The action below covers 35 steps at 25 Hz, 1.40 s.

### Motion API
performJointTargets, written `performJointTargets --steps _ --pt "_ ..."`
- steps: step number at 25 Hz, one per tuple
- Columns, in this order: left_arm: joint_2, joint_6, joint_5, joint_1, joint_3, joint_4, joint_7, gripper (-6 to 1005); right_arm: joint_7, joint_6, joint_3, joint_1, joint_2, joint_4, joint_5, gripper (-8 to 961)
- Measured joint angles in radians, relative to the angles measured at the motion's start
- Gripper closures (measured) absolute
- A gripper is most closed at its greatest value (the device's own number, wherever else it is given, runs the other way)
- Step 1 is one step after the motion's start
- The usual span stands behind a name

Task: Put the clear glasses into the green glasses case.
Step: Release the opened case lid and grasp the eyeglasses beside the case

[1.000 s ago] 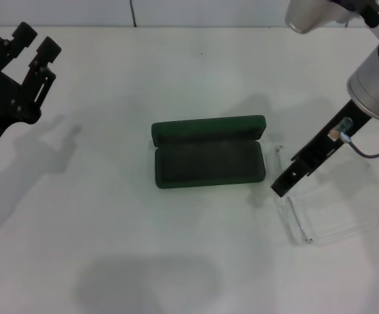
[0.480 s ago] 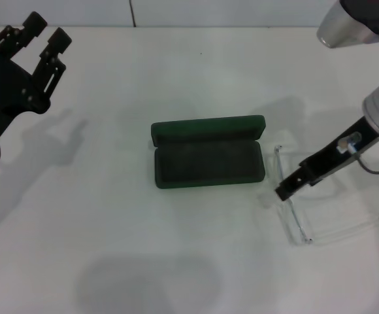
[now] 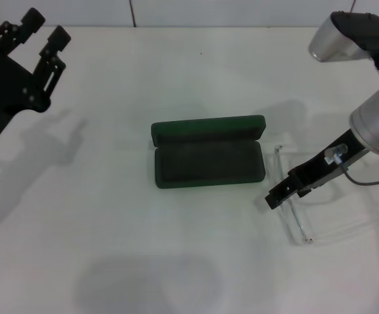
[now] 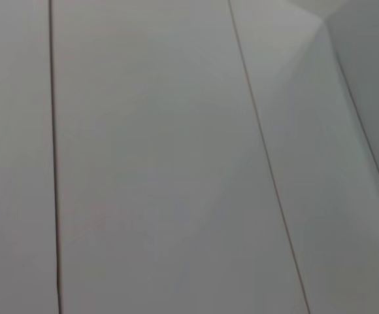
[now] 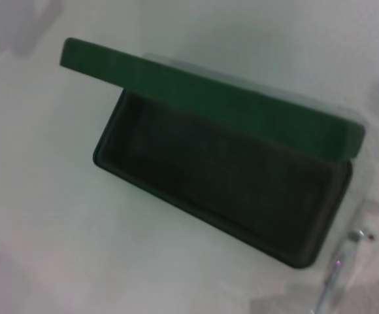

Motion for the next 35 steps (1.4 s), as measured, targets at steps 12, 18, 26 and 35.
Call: performJointTargets --steps 12,18,26,35 --pt "-0.003 -0.004 0.032 0.005 -0.002 0.032 0.102 615 0.000 0.094 -0.035 -0.005 0.000 0.066 0.053 227" --pt "-0.004 -0.006 0.033 0.003 -0.002 0.033 0.104 615 0.000 0.097 -0.046 -0.011 0.000 0.074 0.065 239" --pt "-0.004 -0.017 0.036 0.004 -0.002 0.033 0.105 615 0.000 0.106 -0.048 -0.013 0.000 0.087 0.066 256" --pt "-0.004 -0.032 0.033 0.006 -0.002 0.033 0.106 616 0.000 0.129 -0.067 -0.021 0.000 0.089 0.079 259"
